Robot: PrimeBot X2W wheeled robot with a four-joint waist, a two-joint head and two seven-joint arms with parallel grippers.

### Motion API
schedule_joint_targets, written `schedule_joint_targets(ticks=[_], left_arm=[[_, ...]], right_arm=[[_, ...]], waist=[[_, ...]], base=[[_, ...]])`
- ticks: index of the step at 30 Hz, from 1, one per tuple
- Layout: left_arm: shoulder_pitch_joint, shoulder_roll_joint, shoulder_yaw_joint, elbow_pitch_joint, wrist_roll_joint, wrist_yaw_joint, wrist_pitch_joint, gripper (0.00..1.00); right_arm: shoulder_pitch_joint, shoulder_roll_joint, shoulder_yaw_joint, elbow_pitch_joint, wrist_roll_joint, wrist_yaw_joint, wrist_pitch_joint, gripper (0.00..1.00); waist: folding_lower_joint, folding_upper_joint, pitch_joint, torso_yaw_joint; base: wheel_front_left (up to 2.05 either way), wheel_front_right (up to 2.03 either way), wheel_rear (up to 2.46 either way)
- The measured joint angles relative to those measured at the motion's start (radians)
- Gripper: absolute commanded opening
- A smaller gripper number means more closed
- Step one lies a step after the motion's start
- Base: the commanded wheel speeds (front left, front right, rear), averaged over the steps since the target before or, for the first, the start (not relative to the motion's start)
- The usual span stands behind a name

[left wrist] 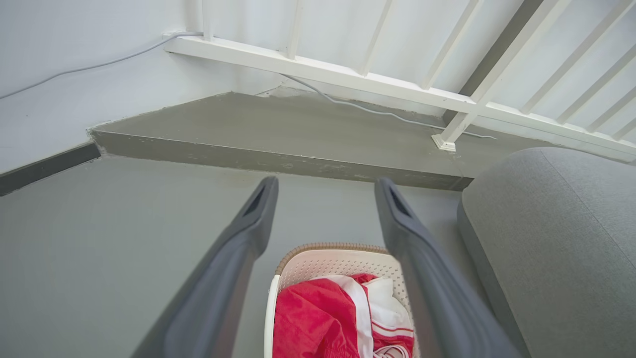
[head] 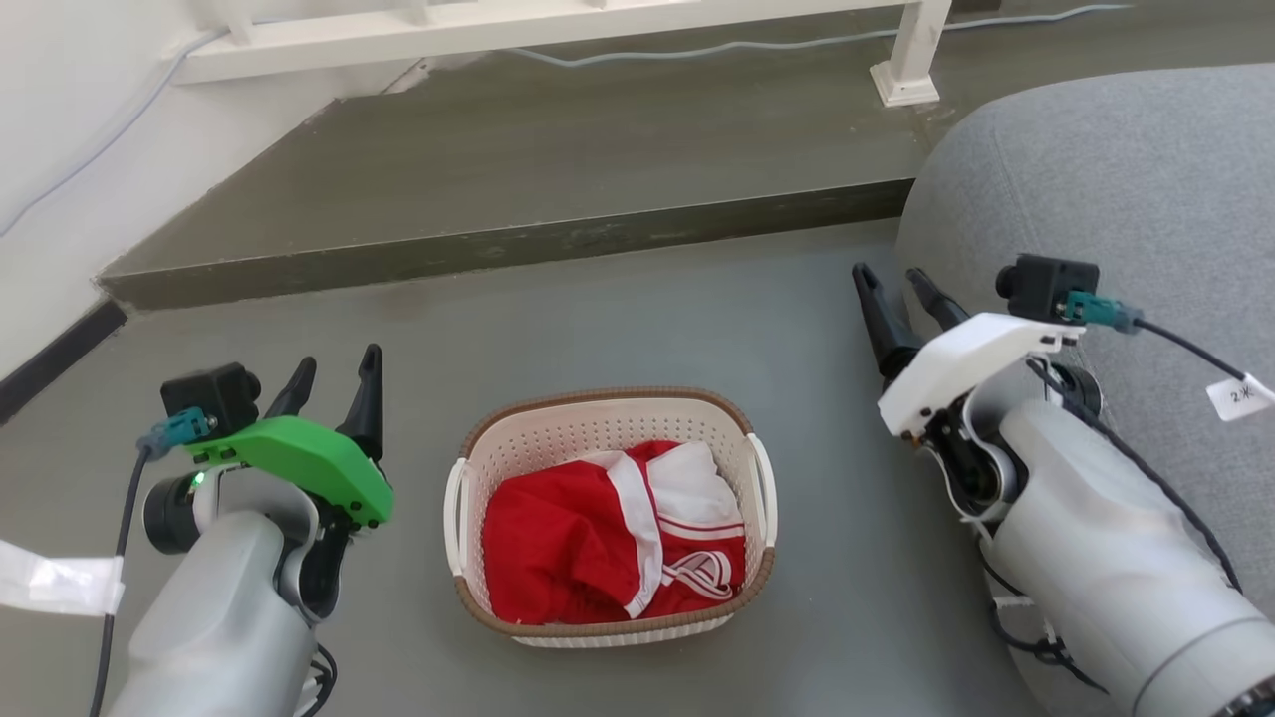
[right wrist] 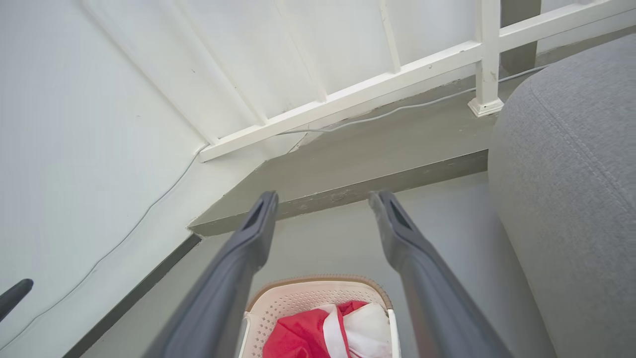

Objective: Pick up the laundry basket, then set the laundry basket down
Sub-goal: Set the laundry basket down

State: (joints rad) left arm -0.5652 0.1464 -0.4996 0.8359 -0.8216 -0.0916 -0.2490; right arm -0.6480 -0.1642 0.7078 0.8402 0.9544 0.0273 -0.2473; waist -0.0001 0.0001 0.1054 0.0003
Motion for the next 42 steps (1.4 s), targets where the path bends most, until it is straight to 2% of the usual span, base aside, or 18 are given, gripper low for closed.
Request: schedule_joint_targets(ticks=[6,15,19,24,32,42], left_arm=[[0.062,0.002,0.049,-0.070,0.042,0.013,0.000,1.00],[0.145,0.028,0.151,-0.200,0.108,0.046,0.000,1.00],[0.174,0.026,0.183,-0.264,0.144,0.056,-0.003,1.00],[0.224,0.012,0.225,-0.343,0.182,0.057,-0.003,1.00],[0.297,0.003,0.252,-0.434,0.283,0.066,-0.003,1.00],[0.381,-0.035,0.278,-0.494,0.309,0.064,-0.003,1.00]], right_arm=[[0.072,-0.009,-0.051,-0.077,-0.065,-0.029,0.000,1.00],[0.149,-0.003,-0.128,-0.232,-0.182,-0.048,-0.002,1.00],[0.199,-0.017,-0.176,-0.297,-0.238,-0.074,-0.003,1.00],[0.249,-0.026,-0.222,-0.369,-0.294,-0.090,-0.005,1.00],[0.329,-0.026,-0.270,-0.451,-0.361,-0.091,-0.005,1.00],[0.405,-0.019,-0.290,-0.504,-0.412,-0.091,-0.005,1.00]], waist=[[0.0000,0.0000,-0.010,0.006],[0.0000,-0.0001,-0.025,0.001],[0.0000,0.0000,-0.036,-0.002],[0.0001,0.0000,-0.043,-0.005],[0.0000,-0.0001,-0.056,-0.008],[0.0000,0.0000,-0.066,-0.007]], base=[[0.00,0.00,0.00],[0.00,0.00,0.00],[0.00,0.00,0.00],[0.00,0.00,0.00],[0.00,0.00,0.00],[0.00,0.00,0.00]])
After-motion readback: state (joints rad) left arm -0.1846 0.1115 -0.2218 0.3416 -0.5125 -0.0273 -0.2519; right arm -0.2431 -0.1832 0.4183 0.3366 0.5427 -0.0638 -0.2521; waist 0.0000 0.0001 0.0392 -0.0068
